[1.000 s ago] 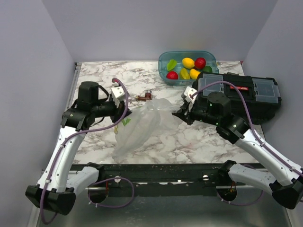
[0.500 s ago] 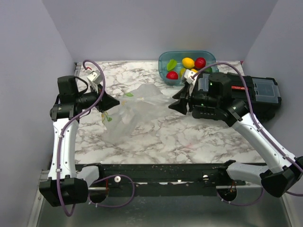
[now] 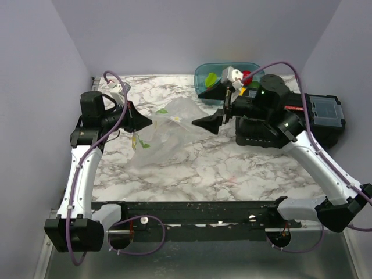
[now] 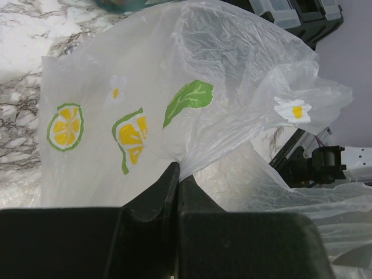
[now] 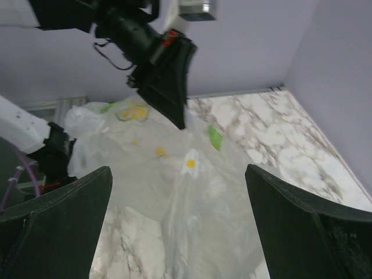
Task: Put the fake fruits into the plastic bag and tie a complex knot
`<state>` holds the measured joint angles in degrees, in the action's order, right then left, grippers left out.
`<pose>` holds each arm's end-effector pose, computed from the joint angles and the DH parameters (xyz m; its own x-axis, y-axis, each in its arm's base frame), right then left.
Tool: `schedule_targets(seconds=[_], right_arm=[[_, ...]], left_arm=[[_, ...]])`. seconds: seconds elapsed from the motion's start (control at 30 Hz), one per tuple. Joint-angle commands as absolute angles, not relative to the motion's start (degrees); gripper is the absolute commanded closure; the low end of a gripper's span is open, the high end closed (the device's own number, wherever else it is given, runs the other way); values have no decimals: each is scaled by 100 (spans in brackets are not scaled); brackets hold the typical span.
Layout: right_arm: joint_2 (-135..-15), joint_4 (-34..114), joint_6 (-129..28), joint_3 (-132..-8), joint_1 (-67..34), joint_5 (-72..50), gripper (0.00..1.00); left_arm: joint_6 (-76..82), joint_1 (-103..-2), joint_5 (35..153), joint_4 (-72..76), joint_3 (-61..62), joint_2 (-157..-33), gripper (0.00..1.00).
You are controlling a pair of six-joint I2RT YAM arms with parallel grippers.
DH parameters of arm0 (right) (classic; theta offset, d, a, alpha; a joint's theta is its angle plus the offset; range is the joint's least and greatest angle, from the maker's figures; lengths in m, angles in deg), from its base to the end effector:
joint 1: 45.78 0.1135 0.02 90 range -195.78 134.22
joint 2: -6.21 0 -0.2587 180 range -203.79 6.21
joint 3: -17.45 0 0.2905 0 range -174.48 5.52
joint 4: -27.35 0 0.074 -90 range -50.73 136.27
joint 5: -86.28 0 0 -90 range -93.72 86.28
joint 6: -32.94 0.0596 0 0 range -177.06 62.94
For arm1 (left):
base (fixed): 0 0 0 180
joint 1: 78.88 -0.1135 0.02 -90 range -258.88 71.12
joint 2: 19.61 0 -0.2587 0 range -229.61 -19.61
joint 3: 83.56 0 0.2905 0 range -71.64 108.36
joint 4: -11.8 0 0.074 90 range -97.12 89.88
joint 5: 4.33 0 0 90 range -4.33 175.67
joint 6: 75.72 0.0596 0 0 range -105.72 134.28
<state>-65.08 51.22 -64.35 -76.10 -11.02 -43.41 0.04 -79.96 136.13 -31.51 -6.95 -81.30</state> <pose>0.2459 0.2170 0.4652 0.0993 -0.0499 -0.9938 -0.9583 0.2640 -0.1090 0.2773 -0.0407 0.3628 -0.6247 -0.1684 -0.7625 0.5289 0.6271 -0.5718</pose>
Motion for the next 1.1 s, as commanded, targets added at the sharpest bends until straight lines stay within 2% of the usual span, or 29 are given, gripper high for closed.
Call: schedule_targets(seconds=[0.0, 0.07, 0.13, 0.2, 0.23, 0.3, 0.43, 0.6, 0.73, 0.87, 1.07], right_arm=[[-6970, 4973, -6426, -7735, -392, -4900, 0], [-7150, 5051, -6505, -7767, -65, -4991, 0], [-7259, 5160, -6634, -7708, 210, -5151, 4], [-7307, 5423, -7027, -7566, 556, -5163, 16], [-7299, 5570, -7322, -7473, 809, -5058, 25], [-7236, 5883, -8005, -7132, 1312, -4750, 38], [-7123, 5970, -9216, -6104, 2122, -3935, 53], [-7367, 5804, -9981, -5505, 2452, -3007, 55], [-7296, 5790, -9857, -5577, 2445, -2522, 55], [-6826, 5682, -9039, -5872, 2369, -2079, 46], [-6402, 5558, -7731, -6826, 1275, -2750, 33]], left_arm=[[-305, -7910, 13347, -2910, -699, -8205, 100], [-374, -7906, 13334, -2901, -666, -8247, 100], [-461, -7906, 13283, -2908, -606, -8298, 100], [-587, -7910, 13196, -2914, -528, -8394, 100], [-709, -7941, 13193, -2885, -496, -8457, 100], [-1094, -8056, 13301, -2740, -488, -8600, 100], [-2034, -8378, 13581, -2335, -579, -8964, 100], [-2660, -8543, 13750, -1877, -812, -9114, 100], [-2258, -8628, 13773, -2169, -757, -9053, 100], [-1568, -8675, 13607, -2629, -733, -8827, 100], [-1622, -9141, 13429, -2766, -1006, -8702, 100]])
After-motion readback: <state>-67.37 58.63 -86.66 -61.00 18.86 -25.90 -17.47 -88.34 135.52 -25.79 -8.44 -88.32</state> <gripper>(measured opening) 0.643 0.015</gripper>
